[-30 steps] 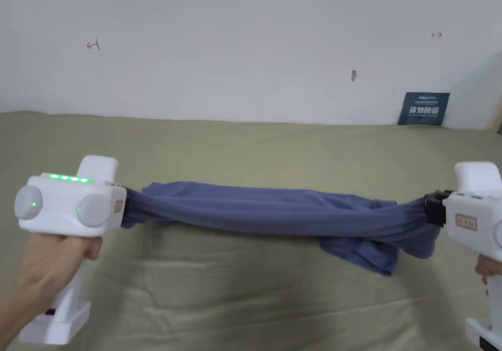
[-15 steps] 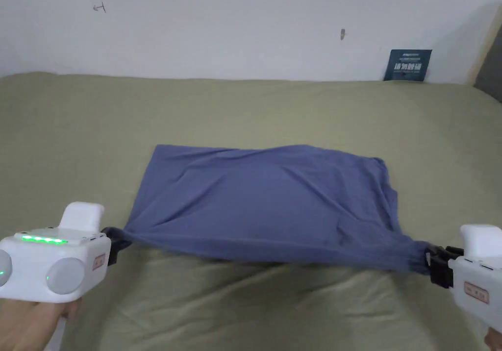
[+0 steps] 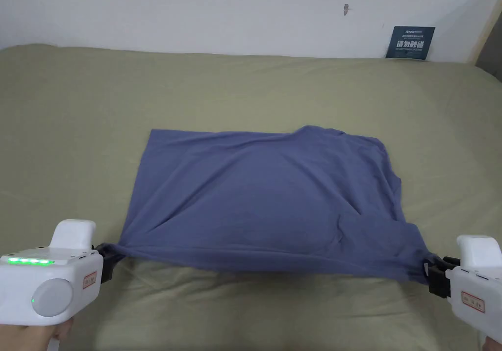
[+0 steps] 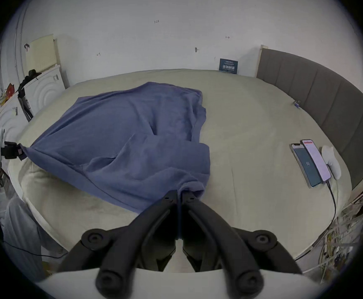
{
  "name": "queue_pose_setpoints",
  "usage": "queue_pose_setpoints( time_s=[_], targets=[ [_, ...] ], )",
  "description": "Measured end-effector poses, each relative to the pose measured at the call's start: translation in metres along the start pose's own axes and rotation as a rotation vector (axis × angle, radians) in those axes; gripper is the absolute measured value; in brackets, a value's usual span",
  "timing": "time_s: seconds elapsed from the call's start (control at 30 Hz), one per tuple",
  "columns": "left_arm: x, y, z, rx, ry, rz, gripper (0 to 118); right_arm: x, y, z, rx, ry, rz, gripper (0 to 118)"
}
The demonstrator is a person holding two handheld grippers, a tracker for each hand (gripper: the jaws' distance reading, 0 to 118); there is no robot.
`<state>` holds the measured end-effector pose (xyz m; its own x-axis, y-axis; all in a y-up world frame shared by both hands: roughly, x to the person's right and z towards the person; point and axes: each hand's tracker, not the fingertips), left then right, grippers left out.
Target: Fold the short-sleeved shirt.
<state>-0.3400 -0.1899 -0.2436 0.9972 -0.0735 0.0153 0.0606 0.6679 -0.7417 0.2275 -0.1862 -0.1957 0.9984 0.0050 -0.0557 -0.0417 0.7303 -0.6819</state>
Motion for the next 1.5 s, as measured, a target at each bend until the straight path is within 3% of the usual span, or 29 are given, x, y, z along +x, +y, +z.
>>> queue_pose_setpoints(
  time_s=[0.1,0.13,0.17,0.2,0.23,0.3,0.33,0.37,0.47,0.5,0.53,0.57,0.6,0.7,0.93,0.97,1.0,1.03,1.07,1.17,1.27,1.3,1.33,1.37,1.4,1.43,1.47,1.5],
  targets=[
    [0.000,-0.001,-0.001,-0.008,-0.005,0.012,6,0.002,-0.006,-0.007,-0.023,0.001,0.004,5],
    [-0.001,-0.001,-0.001,-0.008,-0.010,0.019,21,0.003,-0.007,-0.009,-0.032,0.005,-0.005,13],
    [-0.001,-0.001,-0.002,-0.011,-0.012,0.023,56,0.003,-0.010,-0.011,-0.035,0.004,-0.021,40],
    [-0.002,-0.001,-0.001,-0.020,-0.018,0.028,113,0.002,-0.011,-0.010,-0.037,-0.005,-0.025,98],
    [-0.004,-0.001,-0.001,-0.031,-0.022,0.038,118,0.001,-0.012,-0.009,-0.044,-0.031,-0.016,118],
    [-0.011,-0.007,0.008,0.042,-0.018,0.051,118,0.003,-0.016,-0.001,-0.007,-0.052,0.007,118],
    [-0.012,-0.015,0.011,-0.002,-0.014,0.045,113,0.002,-0.014,0.004,-0.026,-0.016,-0.012,111],
    [-0.017,-0.019,0.015,-0.003,-0.016,0.049,113,0.005,-0.011,0.007,-0.022,-0.041,-0.024,107],
    [-0.017,-0.005,0.027,0.026,0.002,0.068,110,0.011,-0.012,0.015,0.021,-0.026,-0.112,102],
    [-0.020,-0.004,0.033,0.043,0.002,0.080,96,0.013,-0.010,0.019,0.029,-0.028,-0.128,84],
    [-0.023,-0.003,0.038,0.058,0.005,0.097,71,0.015,-0.008,0.024,0.045,-0.040,-0.146,55],
    [-0.026,-0.002,0.040,0.065,0.003,0.110,25,0.015,-0.007,0.027,0.052,-0.044,-0.149,17],
    [-0.015,0.001,0.055,0.075,0.011,0.131,0,0.013,-0.007,0.030,0.074,-0.059,-0.147,0],
    [-0.010,-0.001,0.071,0.060,-0.034,0.161,0,0.014,-0.002,0.039,0.089,-0.040,-0.164,0],
    [-0.019,0.002,0.032,-0.031,-0.128,0.158,2,-0.002,-0.004,0.036,0.057,-0.034,-0.141,0],
    [-0.018,0.003,0.028,-0.032,-0.119,0.143,15,0.001,-0.005,0.031,0.045,-0.024,-0.148,0],
    [-0.010,-0.001,0.029,-0.035,-0.105,0.130,66,0.000,-0.005,0.030,0.039,-0.023,-0.146,0],
    [-0.010,0.000,0.026,-0.036,-0.088,0.136,111,0.000,-0.005,0.029,0.036,-0.023,-0.146,0],
    [-0.012,0.003,0.019,-0.051,-0.091,0.139,118,-0.001,-0.005,0.028,0.033,-0.020,-0.147,0],
    [-0.017,0.004,-0.001,-0.072,-0.055,0.137,111,0.003,-0.006,0.022,0.021,-0.011,-0.157,0],
    [-0.001,0.000,0.002,-0.102,-0.050,0.120,69,0.005,-0.006,0.014,0.001,-0.016,-0.150,0],
    [0.002,-0.001,0.006,-0.096,-0.059,0.119,69,0.007,-0.006,0.013,-0.005,-0.015,-0.151,0],
    [0.004,-0.002,0.007,-0.089,-0.059,0.122,25,0.008,-0.006,0.013,-0.008,-0.011,-0.153,0],
    [0.006,-0.002,0.009,-0.092,-0.064,0.127,3,0.008,-0.007,0.012,-0.014,-0.004,-0.156,0],
    [-0.001,-0.002,0.001,-0.122,-0.103,0.141,3,0.009,-0.007,0.012,-0.022,0.001,-0.156,13],
    [-0.001,-0.002,0.002,-0.126,-0.124,0.150,3,0.009,-0.007,0.011,-0.023,0.007,-0.160,43],
    [-0.001,-0.002,0.005,-0.119,-0.115,0.143,3,0.009,-0.007,0.006,-0.037,0.008,-0.162,87],
    [0.001,-0.002,0.007,-0.115,-0.101,0.129,3,0.009,-0.009,0.001,-0.068,0.005,-0.152,118]
  ],
)
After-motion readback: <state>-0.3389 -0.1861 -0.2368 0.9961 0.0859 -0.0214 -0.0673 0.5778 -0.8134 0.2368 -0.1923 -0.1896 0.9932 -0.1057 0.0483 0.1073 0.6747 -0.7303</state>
